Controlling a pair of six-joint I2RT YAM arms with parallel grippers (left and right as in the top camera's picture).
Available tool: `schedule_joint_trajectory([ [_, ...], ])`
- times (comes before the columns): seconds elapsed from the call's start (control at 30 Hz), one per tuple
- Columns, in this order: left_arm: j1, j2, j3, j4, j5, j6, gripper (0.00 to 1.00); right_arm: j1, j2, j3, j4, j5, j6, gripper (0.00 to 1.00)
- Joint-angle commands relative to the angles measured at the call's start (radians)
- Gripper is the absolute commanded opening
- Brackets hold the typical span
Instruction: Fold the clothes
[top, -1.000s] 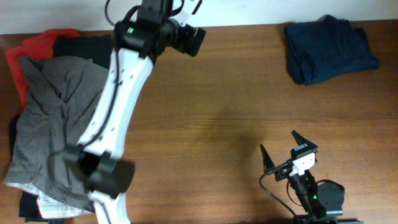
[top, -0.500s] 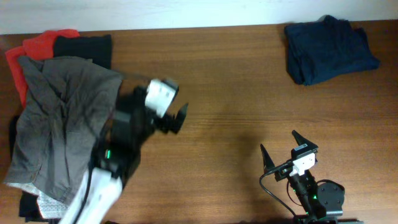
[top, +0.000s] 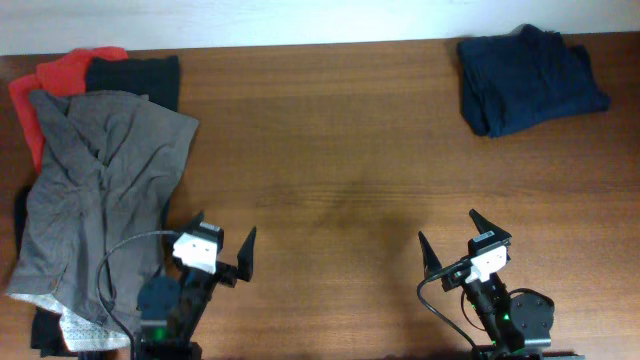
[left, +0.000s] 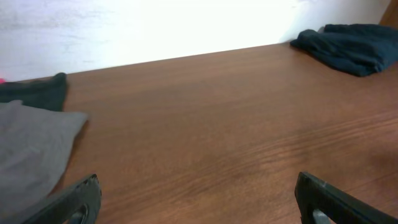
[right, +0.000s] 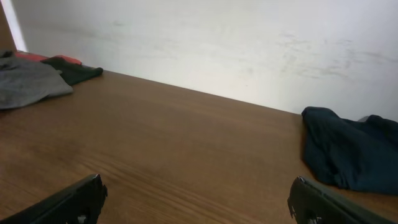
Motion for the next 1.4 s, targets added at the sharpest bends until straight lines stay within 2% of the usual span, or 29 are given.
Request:
schedule_joint_trajectory([
  [0.0,0.021,-0.081,-0.042,-0.044,0.008,0.005,0.99,0.009,-0.008,-0.009,0.000,0.009,0.008,0.99],
  [0.13,0.021,-0.124,-0.042,-0.109,-0.056,0.006,0.99,0.009,-0.008,-0.009,0.000,0.009,0.008,0.99],
  [0.3,0.021,-0.214,-0.042,-0.262,-0.172,0.005,0.99,0.009,-0.008,-0.009,0.000,0.009,0.008,0.99],
  [0.63,0.021,-0.283,-0.042,-0.263,-0.196,0.028,0.99,0.009,-0.008,-0.009,0.000,0.009,0.008,0.99],
  [0.87,0.021,-0.433,-0.042,-0.263,-0.196,0.028,0.99,0.009,-0.008,-0.009,0.000,0.009,0.008,0.99],
  [1.37,0.021,-0.435,-0.042,-0.261,-0.196,0.028,0.99,0.009,-0.008,-0.009,0.000,0.009,0.008,0.99],
])
